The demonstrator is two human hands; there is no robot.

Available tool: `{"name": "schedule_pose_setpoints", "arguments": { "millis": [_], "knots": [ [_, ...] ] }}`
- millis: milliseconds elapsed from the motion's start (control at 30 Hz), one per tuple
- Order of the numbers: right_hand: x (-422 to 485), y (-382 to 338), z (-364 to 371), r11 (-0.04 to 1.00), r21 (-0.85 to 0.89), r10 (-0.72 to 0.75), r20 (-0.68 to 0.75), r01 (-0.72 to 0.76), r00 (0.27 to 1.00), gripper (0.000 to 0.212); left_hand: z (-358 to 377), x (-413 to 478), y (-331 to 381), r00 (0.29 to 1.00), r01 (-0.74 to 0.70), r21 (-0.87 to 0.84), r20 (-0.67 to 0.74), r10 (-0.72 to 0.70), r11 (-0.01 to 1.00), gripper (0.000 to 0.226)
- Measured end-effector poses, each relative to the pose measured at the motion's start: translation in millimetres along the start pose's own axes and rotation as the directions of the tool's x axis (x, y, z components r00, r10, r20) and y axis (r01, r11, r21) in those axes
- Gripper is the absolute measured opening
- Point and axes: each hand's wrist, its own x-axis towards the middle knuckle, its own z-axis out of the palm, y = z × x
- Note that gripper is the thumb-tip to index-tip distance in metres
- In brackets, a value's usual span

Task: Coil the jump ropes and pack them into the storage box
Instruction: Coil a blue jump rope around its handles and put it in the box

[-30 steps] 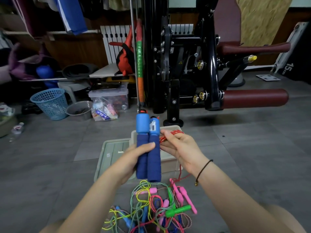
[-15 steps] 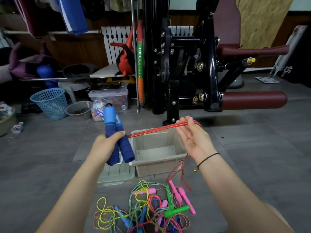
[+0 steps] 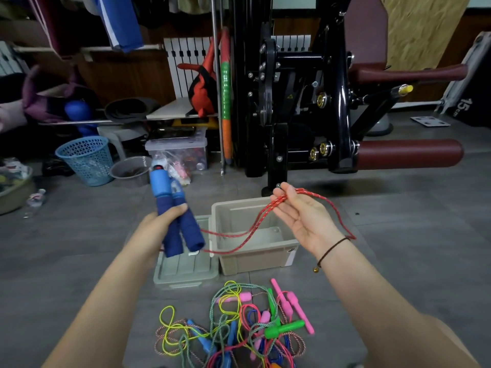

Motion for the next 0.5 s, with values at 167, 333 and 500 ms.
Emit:
{"name": "schedule_pose_setpoints", "arguments": {
  "millis": [167,333,500],
  "knots": [
    [-2,35,23,0.964,-0.262,0.069,0.066,-0.049,0.995,0.014,50,-37,6,0.925,0.144,-0.311,0.38,-0.016,0.939,0.017],
    [-1,58,39,0.989,-0.066,0.139,0.065,-0.135,0.988,0.013,77,-51,3,0.886,0.136,-0.299,0.464,0.019,0.944,0.035],
    [16,37,28,0.964,0.081,0.253,-0.004,-0.252,0.967,0.013,70,-39,8,0.926,0.102,-0.248,0.377,-0.001,0.963,0.012]
  ]
}}
